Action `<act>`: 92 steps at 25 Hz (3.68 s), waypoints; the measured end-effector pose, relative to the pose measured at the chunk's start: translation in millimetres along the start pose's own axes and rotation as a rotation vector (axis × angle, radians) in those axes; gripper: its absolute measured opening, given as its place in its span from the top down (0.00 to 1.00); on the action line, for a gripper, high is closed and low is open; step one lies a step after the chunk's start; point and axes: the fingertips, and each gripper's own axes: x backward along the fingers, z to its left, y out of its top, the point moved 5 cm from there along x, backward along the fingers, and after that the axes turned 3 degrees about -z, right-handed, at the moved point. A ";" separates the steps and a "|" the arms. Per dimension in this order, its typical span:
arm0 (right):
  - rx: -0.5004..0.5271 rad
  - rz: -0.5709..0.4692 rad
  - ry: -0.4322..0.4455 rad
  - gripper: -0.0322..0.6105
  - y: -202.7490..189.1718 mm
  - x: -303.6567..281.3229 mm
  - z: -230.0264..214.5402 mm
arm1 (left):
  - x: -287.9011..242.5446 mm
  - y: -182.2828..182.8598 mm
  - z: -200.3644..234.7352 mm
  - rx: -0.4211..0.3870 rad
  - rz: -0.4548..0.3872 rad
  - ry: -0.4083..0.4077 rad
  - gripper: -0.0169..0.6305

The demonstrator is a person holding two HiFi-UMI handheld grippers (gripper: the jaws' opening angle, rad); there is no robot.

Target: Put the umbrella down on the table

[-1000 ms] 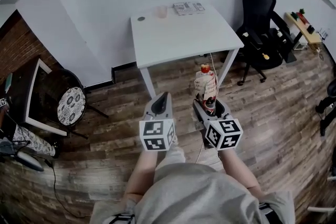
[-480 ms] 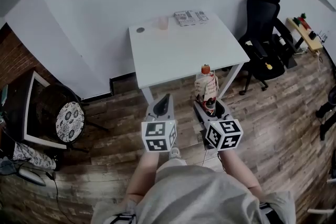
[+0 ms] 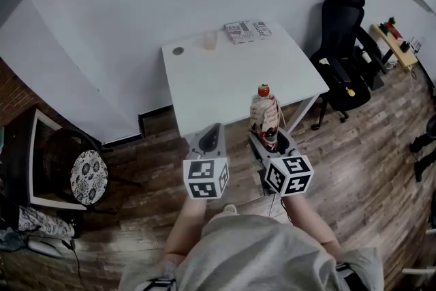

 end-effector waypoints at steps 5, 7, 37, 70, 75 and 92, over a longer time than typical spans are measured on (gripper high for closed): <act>0.004 0.000 -0.017 0.52 4.1 -28.2 -4.1 | -22.9 4.8 21.7 0.003 -0.004 -0.007 0.96; 0.011 0.004 -0.021 0.52 4.8 -34.9 -5.3 | -28.4 4.3 26.7 0.005 -0.006 -0.008 0.96; 0.043 0.096 0.083 0.52 32.2 -215.1 -101.7 | -189.5 23.4 88.4 0.034 0.001 0.129 0.96; 0.131 0.394 0.138 0.52 -32.8 -411.2 -213.9 | -329.2 0.0 144.4 0.096 0.069 0.253 0.96; 0.146 0.459 0.135 0.52 -51.2 -424.3 -224.3 | -335.9 -4.8 145.2 0.091 0.081 0.260 0.96; 0.191 0.703 0.108 0.52 -99.3 -447.3 -235.4 | -335.8 -10.5 141.2 0.080 0.078 0.284 0.96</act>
